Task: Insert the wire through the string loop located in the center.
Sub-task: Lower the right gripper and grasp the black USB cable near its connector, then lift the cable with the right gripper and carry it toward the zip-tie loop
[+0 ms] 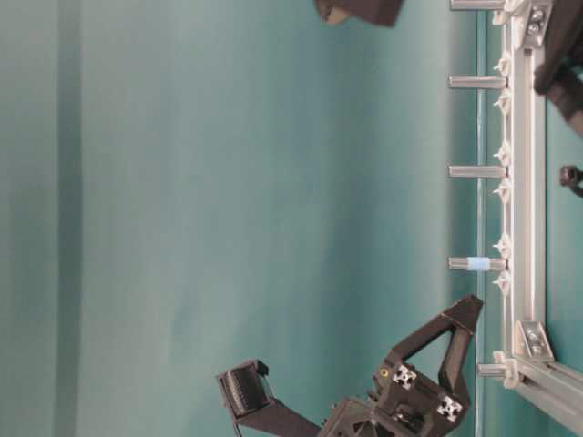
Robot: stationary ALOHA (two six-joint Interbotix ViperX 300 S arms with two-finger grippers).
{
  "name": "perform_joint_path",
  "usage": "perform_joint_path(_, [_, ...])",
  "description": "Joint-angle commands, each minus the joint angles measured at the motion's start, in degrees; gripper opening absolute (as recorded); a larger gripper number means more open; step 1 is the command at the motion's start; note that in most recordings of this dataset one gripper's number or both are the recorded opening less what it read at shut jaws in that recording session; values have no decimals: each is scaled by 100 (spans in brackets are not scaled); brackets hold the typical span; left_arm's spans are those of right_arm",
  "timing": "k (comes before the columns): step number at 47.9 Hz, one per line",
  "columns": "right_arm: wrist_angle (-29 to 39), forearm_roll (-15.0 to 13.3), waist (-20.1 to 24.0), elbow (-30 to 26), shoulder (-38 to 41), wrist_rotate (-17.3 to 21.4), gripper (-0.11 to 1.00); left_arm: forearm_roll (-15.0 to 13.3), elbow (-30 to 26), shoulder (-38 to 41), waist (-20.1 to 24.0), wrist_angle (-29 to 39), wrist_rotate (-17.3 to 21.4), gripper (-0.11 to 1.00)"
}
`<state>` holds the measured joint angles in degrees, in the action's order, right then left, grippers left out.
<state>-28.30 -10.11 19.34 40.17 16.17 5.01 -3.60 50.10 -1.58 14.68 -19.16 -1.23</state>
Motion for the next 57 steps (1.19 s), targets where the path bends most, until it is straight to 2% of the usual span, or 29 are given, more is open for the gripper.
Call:
perform_joint_path(1, [-79, -18, 53, -167, -44, 9, 47, 18, -53, -141, -18, -26, -26, 5])
perform_joint_path(35, [-53, -9, 88, -325, 492, 9, 46, 18, 149, -149, -18, -26, -53, 5])
perform_joint_path(45, [158, 0, 79, -325, 492, 18, 44, 18, 132, -149, -18, -26, -44, 5])
perform_joint_path(48, [343, 0, 88, -343, 492, 18, 38, 9, 123, -149, -18, -26, -44, 5])
perform_joint_path(54, [589, 9, 88, -334, 492, 88, 10, 18, 114, -149, -35, -26, -44, 5])
perform_joint_path(57, [642, 9, 88, -325, 492, 123, 8, 9, 114, -149, -44, -26, -44, 5])
